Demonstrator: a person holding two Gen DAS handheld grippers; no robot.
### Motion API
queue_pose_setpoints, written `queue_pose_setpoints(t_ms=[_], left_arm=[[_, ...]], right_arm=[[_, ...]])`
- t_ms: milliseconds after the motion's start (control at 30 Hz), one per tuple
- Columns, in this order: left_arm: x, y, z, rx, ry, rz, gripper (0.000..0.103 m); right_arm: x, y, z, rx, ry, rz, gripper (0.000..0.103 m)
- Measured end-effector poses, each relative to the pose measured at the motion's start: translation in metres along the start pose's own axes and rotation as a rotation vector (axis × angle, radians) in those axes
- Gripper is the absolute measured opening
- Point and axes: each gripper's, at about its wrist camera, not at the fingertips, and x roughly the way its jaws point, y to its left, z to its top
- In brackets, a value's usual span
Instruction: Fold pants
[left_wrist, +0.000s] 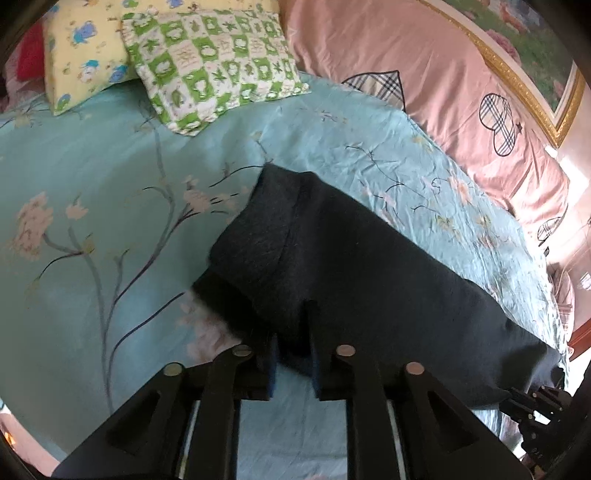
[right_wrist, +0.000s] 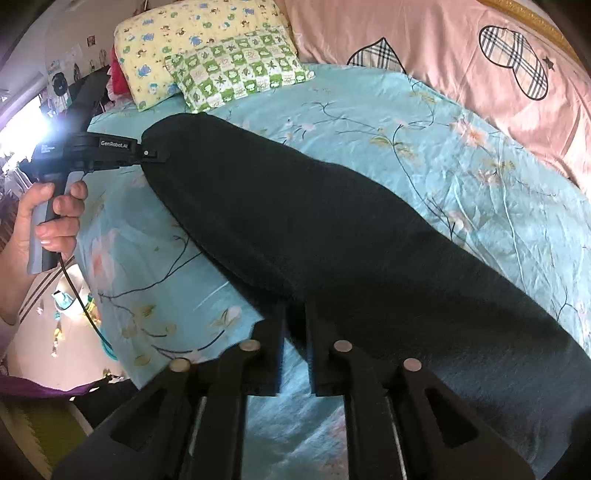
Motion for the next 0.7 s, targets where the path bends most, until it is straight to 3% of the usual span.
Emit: queue_pose_setpoints(t_ms=[100,167,233,267,333,567,700], left_arm=[[-0.009,0.009,-0.004,-0.027,0.004,0.013,0.025],[-0.019,0.016,-0.005,-0.053,-0.020,0.072,0.051],[-0.026,0.021,-0.005,-0.065,-0.038,0.092,0.052],[-0.028,0.023,-0.004,-0.071,-0.036,0.084,0.053],[-0.028,0.025,-0.001,-0.087,-0.016,0.060,0.054],[-0.012,0.037,0.012,-0.203,0.082,-0.005,0.058],[-0.001,0.040,0.016,-0.245,0.122,-0.001,0.059]], right_arm=[[-0.006,0.000,-0.001,0.003,0.007,0.034,0.015],[-0.012,-0.001,0.003,0.024,0.004,0.069,0.017],[-0.023,-0.004,0.011,0.054,-0.034,0.104,0.027],[-0.026,-0.005,0.014,0.062,-0.050,0.112,0.039],[-0.034,-0.008,0.026,0.086,-0.105,0.136,0.047],[-0.018,-0.041,0.076,0.200,-0.167,0.172,0.047],[0.018,-0.075,0.107,0.278,-0.106,0.218,0.047]])
